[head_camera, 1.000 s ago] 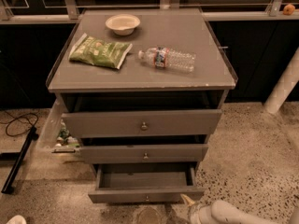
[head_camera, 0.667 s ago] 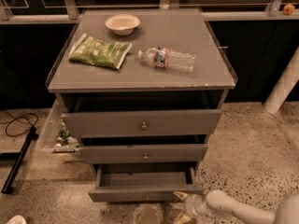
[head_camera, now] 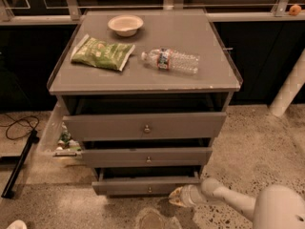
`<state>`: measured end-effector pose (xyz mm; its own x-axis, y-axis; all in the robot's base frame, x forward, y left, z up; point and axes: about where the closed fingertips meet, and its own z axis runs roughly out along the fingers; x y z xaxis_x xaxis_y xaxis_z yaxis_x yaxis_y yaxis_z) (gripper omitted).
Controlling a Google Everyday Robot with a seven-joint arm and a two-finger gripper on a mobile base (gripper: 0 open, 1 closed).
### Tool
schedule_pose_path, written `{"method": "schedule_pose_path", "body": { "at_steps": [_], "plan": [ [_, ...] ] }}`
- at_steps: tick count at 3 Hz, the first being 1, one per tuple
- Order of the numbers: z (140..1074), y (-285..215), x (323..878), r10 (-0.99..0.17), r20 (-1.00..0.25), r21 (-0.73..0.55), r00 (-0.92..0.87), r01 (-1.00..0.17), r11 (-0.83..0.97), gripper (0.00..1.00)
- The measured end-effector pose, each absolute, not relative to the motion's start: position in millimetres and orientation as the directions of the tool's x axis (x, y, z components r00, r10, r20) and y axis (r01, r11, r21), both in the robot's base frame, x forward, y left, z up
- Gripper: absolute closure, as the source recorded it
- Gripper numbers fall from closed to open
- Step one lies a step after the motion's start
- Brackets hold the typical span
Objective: Close bottom drawer
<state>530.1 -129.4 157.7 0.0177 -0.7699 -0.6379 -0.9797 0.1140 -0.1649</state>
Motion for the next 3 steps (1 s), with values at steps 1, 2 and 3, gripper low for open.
{"method": "schedule_pose_path", "body": {
  "at_steps": [1, 2, 3],
  "plan": [
    [157.7, -129.4, 530.1, -0.77, -0.638, -0.165, 0.018, -0.98, 0.114, 0.63],
    [157.6, -129.4, 530.0, -0.77, -0.638, -0.165, 0.018, -0.98, 0.114, 0.39],
    [157.2, -128.7, 530.2, -0.77, -0.637, -0.165, 0.018, -0.98, 0.114, 0.16]
  ]
}}
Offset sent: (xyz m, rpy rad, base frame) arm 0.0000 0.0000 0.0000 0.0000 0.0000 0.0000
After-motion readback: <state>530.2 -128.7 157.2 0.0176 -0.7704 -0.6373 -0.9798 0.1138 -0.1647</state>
